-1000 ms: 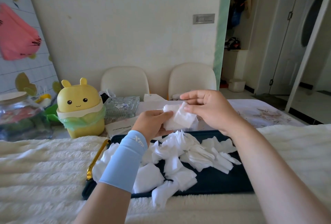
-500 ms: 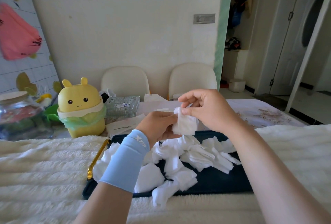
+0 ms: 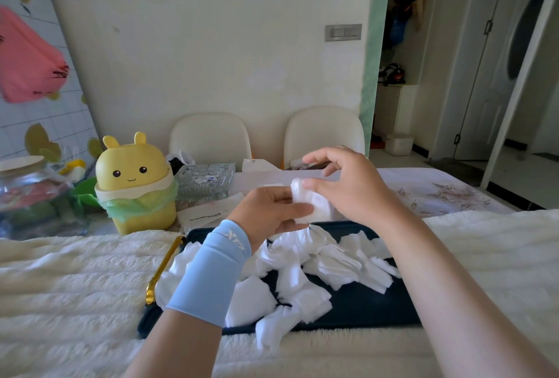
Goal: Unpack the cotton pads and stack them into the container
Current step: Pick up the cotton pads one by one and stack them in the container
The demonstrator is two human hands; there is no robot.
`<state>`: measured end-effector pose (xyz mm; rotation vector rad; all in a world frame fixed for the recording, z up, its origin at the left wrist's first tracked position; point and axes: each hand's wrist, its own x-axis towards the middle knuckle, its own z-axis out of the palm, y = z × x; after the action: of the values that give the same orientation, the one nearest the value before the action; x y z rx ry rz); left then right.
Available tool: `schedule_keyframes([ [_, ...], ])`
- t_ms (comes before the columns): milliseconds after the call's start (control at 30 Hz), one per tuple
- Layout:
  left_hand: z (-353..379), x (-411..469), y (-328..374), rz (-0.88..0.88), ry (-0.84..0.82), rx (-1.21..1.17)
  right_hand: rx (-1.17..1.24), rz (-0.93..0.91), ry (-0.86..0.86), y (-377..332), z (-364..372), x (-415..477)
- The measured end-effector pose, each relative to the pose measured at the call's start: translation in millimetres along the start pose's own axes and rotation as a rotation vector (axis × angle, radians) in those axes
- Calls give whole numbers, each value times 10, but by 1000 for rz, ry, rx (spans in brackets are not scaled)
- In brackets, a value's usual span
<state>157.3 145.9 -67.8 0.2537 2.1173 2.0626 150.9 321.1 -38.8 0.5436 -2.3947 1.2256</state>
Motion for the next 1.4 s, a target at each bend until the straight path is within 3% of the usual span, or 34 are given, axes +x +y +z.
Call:
schedule_keyframes([
  [167,-35,-26,2,29,17,-32,139,282,-260,69,-48,-13],
  [300,-27,-23,8,30,62,-18,358,320,-219,152,0,15],
  [433,-28,-43,29,76,86,54,514,424,-304,171,-3,15],
  [667,-107,228,348,93,84,385,366,413,-470,147,-208,310],
  [767,-108,526,582,88,83,446,302,415,-436,159,-314,639],
  [933,-92,1120,637,79,202,814,219,487,-223,403,-309,1110],
  [1067,-6,1423,439,4,32,1239,107,589,-200,724,-165,1288],
  [1200,42,1669,174,-203,-122,1337,101,719,-183,926,-31,1377],
  [1400,111,1752,26,-217,-153,1492,215,901,-202,1085,75,1384],
])
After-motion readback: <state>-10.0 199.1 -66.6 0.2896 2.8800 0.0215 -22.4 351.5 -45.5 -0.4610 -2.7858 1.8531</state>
